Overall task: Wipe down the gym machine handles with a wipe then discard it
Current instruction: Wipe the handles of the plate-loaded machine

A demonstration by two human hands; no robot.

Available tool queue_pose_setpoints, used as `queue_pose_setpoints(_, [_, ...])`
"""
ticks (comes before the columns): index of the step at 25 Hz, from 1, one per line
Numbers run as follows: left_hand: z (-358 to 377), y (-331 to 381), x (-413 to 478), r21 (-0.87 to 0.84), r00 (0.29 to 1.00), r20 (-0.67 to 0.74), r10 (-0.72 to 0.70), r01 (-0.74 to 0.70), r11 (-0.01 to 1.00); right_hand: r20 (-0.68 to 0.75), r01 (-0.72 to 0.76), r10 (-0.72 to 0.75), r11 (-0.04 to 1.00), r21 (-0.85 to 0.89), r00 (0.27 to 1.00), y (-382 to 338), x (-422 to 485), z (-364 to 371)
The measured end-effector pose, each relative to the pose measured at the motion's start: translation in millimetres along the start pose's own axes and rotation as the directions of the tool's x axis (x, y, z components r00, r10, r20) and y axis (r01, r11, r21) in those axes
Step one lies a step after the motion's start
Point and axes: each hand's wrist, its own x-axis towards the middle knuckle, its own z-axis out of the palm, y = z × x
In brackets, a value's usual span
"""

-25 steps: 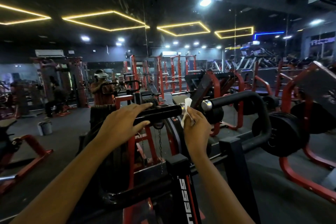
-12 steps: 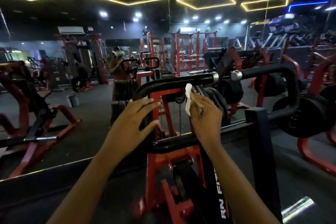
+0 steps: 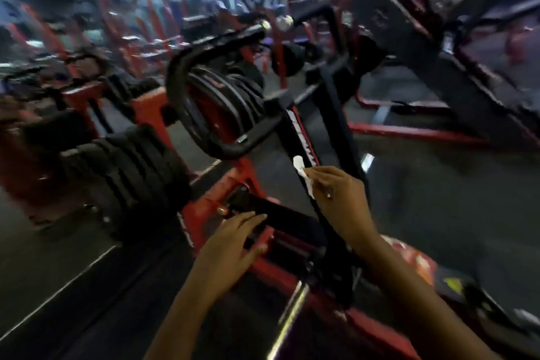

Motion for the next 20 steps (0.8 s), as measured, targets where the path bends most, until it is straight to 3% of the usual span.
queue_pose_setpoints(5, [79.4,47.6,-15.0,-0.151,0.975,0.196,0.105,-0.076,0.986,0.017,-0.229,0.250,0.912,-0.339,0.968,-6.6,-103.4,-66.3])
queue_pose_setpoints(8, [117.1,119.0,-15.8,-0.221,0.937,0.218,0.273,-0.224,0.949,-0.121,-0.370,0.357,0.799,-0.474,0.926,-12.9,-159.9,-128.2])
queue_pose_setpoints(13, [154.4,255.1,-41.9,-0.258,0.832,0.237,0.502,-0.444,0.858,-0.324,-0.530,0.421,0.638,-0.558,0.848,-30.4,-253.8,-245.0])
queue_pose_setpoints(20, [191.3,497.4,-129.1,-0.341,0.628,0.398,0.669,-0.576,0.743,-0.520,-0.648,0.387,0.455,-0.610,0.761,-75.9,-403.6,-455.1])
